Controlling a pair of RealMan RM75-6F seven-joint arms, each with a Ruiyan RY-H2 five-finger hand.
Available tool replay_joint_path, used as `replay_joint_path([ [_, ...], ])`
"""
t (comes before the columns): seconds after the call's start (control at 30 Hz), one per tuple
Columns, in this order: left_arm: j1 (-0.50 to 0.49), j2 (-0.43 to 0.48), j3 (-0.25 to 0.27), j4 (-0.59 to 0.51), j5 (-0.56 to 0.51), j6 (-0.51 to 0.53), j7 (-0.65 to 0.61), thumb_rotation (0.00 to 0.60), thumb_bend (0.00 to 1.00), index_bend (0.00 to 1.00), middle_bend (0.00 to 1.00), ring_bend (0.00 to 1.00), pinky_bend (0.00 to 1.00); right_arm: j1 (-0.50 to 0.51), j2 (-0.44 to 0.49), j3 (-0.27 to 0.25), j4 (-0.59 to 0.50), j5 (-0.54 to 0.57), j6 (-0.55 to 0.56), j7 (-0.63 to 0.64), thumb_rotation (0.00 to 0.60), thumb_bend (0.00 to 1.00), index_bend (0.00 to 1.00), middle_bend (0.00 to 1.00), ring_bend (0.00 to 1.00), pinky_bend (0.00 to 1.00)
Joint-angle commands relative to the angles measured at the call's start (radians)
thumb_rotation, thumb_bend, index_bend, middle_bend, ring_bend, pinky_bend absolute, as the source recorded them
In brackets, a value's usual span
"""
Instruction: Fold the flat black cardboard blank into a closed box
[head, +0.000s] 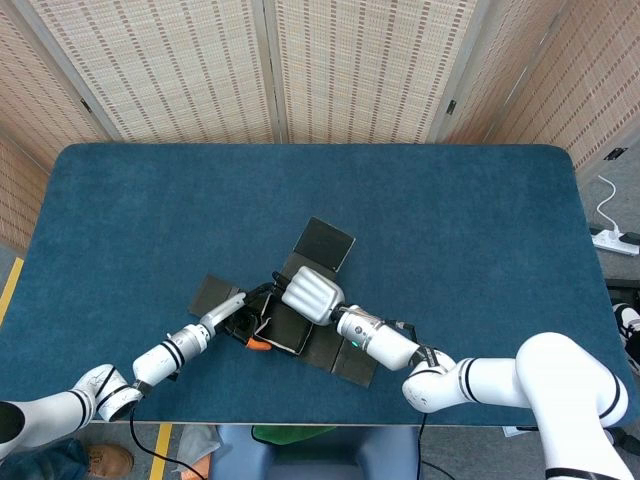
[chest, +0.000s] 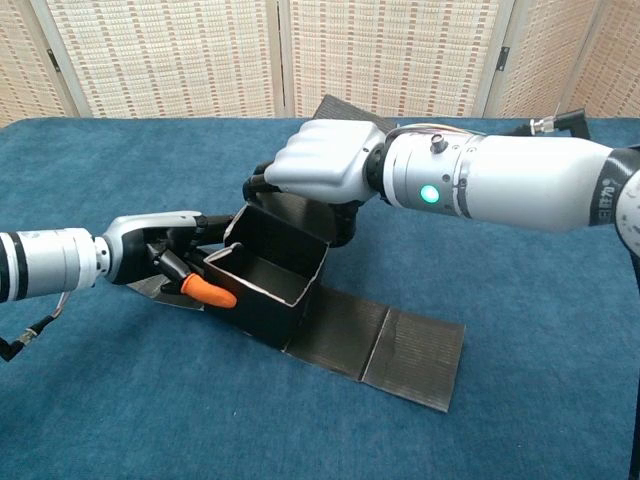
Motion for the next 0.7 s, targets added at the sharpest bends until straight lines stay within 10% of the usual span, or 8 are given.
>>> replay_joint_path([
  [0.03,-0.042,-0.029,0.076,0.071,0.077,0.051,-0.160,0.600,0.15,0.10,0.04,0.60,0.90,-0.007,-0.016,0.000,0.048,-0.058,-0.007,0.057,0.600,0.28,0.48,0.42,0.83,1.00],
  [0.3,-0.045,-0.065,0.113,0.137,0.071,0.103,-0.255,0.600,0.15,0.06,0.04,0.60,0.89,-0.011,-0.051,0.003,0.120,-0.136,-0.021,0.119,0.600,0.29,0.47,0.34,0.83,1.00],
  [0.53,-0.044,-0.085,0.118,0.159,0.037,0.097,-0.263,0.600,0.16,0.25,0.20,0.64,0.89,-0.015,-0.041,0.013,0.116,-0.160,-0.041,0.146,0.600,0.29,0.02,0.05,0.77,1.00],
  [0.7,-0.045,-0.082,0.121,0.154,0.025,0.100,-0.250,0.600,0.16,0.29,0.23,0.64,0.89,-0.020,0.017,0.023,0.050,-0.119,-0.075,0.117,0.600,0.29,0.00,0.00,0.68,1.00],
])
